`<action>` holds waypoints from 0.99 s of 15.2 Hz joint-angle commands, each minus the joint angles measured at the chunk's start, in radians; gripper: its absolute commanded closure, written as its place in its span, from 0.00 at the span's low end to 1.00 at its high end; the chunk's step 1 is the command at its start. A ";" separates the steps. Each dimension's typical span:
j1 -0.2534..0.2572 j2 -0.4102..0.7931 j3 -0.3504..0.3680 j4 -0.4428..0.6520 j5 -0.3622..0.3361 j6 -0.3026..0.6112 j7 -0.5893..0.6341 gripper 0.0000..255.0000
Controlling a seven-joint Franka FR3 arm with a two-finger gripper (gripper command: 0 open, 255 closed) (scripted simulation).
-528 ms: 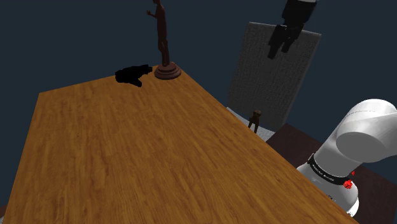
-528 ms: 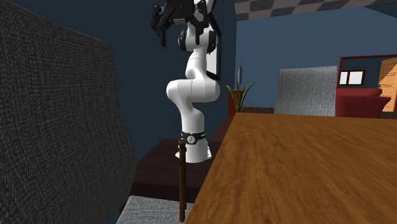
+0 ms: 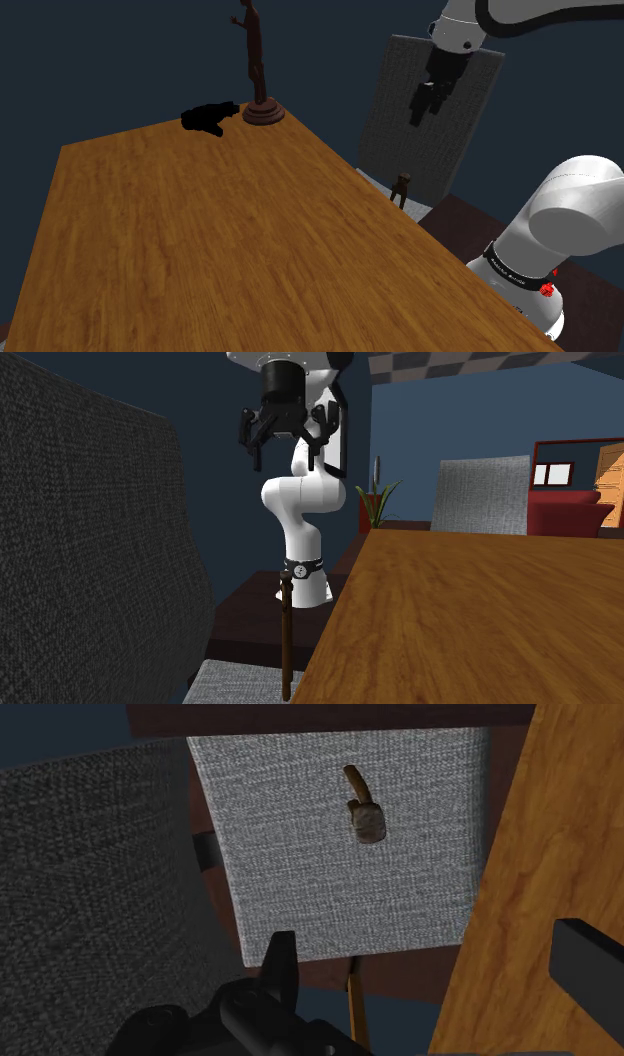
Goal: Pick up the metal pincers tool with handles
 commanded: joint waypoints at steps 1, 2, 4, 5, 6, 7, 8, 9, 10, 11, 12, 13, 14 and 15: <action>0.004 0.007 0.002 -0.055 -0.001 0.052 -0.008 0.00; 0.006 0.013 0.002 -0.084 -0.002 0.081 -0.012 0.00; 0.009 0.029 0.003 -0.139 -0.004 0.142 -0.021 0.00; 0.010 0.040 0.004 -0.165 -0.005 0.173 -0.025 0.00; 0.012 0.052 0.005 -0.191 -0.006 0.205 -0.029 0.00; 0.013 0.067 0.005 -0.215 -0.007 0.239 -0.033 0.00; 0.015 0.083 0.006 -0.239 -0.008 0.273 -0.037 0.00; 0.016 0.101 0.007 -0.261 -0.010 0.308 -0.041 0.00; 0.017 0.121 0.007 -0.283 -0.011 0.344 -0.044 0.00; 0.018 0.144 0.008 -0.303 -0.013 0.381 -0.048 0.00; 0.019 0.169 0.008 -0.322 -0.014 0.420 -0.052 0.00; 0.019 0.179 0.009 -0.328 -0.015 0.434 -0.053 0.00; 0.019 0.189 0.009 -0.337 -0.015 0.452 -0.053 0.00; 0.019 0.199 0.009 -0.345 -0.015 0.471 -0.052 0.00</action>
